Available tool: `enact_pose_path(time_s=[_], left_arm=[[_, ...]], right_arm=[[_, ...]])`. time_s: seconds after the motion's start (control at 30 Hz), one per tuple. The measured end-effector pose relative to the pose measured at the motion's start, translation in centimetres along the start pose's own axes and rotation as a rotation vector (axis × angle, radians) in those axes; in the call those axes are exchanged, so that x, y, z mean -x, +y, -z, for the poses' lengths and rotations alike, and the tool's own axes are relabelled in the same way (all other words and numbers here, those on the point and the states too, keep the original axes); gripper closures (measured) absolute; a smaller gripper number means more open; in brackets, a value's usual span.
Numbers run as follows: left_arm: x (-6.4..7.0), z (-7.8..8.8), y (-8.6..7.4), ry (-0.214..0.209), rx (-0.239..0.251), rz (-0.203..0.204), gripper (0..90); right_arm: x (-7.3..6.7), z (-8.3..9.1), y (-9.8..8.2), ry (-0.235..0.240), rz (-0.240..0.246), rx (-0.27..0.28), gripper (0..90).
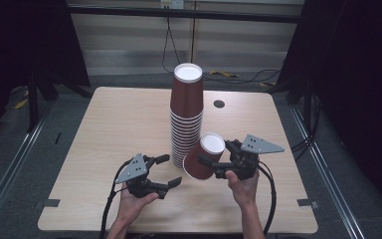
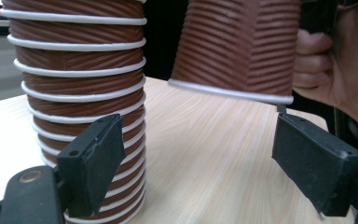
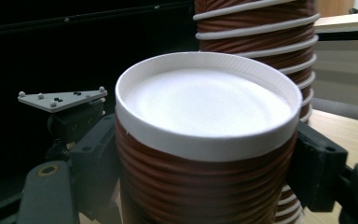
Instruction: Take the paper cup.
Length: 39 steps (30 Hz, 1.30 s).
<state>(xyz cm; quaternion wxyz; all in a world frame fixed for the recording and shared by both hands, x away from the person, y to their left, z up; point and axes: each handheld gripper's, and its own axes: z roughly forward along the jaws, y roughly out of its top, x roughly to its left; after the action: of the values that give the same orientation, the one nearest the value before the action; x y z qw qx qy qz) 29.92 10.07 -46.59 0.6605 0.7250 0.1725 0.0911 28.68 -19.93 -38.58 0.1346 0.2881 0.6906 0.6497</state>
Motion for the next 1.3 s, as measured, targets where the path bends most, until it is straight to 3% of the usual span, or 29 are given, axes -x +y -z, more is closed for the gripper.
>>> enact_pose_path(time_s=[0.23, 0.33, 0.6, 1.03, 1.3], left_arm=[[0.1, -0.2, 0.0, -0.015, 0.004, 0.001, 15.9], [0.3, -0.4, 0.1, -0.046, 0.028, -0.003, 15.7], [0.8, -1.6, 0.0, -0.074, 0.007, -0.018, 15.3], [1.4, -3.2, 0.0, -0.052, 0.007, -0.025, 7.0], [1.2, -4.0, 0.7, -0.074, 0.007, -0.037, 7.4]], right_arm=[[-0.1, -0.7, -1.0, 0.014, -0.015, -0.019, 22.7], [-0.3, -1.2, -1.6, 0.021, -0.021, -0.04, 22.8], [-0.6, -2.2, -2.5, 0.052, -0.042, -0.039, 22.8], [-0.9, -2.8, -2.8, 0.075, -0.046, -0.023, 22.9], [-0.9, -2.7, -2.6, 0.079, -0.055, -0.007, 23.0]])
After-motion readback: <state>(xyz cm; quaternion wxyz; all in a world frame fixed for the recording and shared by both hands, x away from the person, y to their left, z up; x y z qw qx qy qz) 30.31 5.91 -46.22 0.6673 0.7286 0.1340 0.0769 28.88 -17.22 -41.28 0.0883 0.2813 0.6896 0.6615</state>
